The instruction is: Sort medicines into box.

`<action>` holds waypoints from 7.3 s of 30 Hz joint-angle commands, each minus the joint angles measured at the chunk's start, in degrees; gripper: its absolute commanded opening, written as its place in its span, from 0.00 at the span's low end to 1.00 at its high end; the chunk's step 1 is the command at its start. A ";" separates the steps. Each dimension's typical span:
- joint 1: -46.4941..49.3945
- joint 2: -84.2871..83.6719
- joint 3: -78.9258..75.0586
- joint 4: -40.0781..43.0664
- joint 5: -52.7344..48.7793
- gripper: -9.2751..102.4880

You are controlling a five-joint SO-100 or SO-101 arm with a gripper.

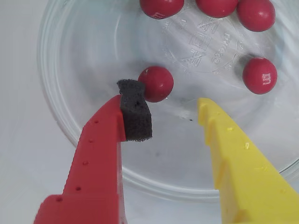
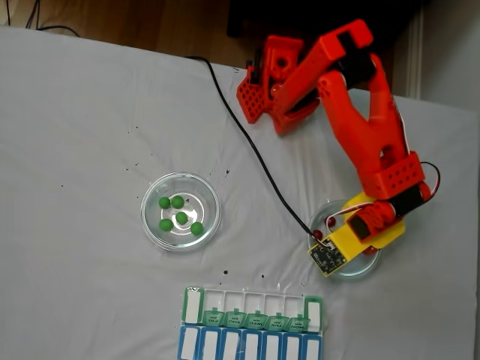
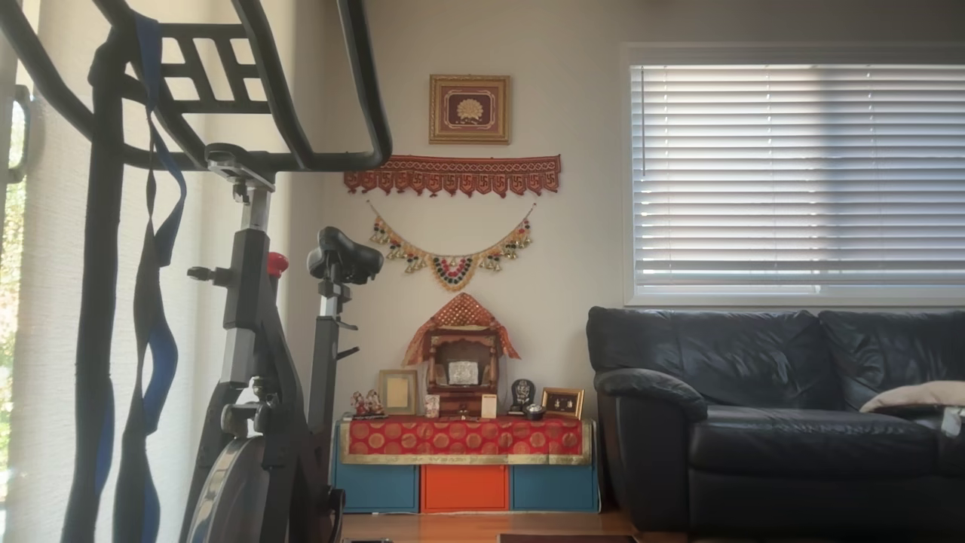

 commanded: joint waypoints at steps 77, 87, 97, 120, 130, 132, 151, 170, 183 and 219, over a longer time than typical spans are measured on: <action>-3.16 0.97 0.70 1.49 -0.09 0.22; -3.52 1.85 1.41 1.67 -0.26 0.20; -3.78 3.60 1.49 2.72 0.09 0.19; -4.22 3.08 0.18 4.66 0.79 0.20; -4.31 2.55 -0.53 5.19 1.32 0.22; -4.39 2.99 -1.05 5.80 1.41 0.22; -4.57 0.70 -5.27 11.43 2.55 0.20; -4.39 1.14 -5.98 12.30 3.43 0.17; -3.69 1.32 -8.70 15.12 3.43 0.16; -4.66 -1.49 -9.23 15.47 4.48 0.09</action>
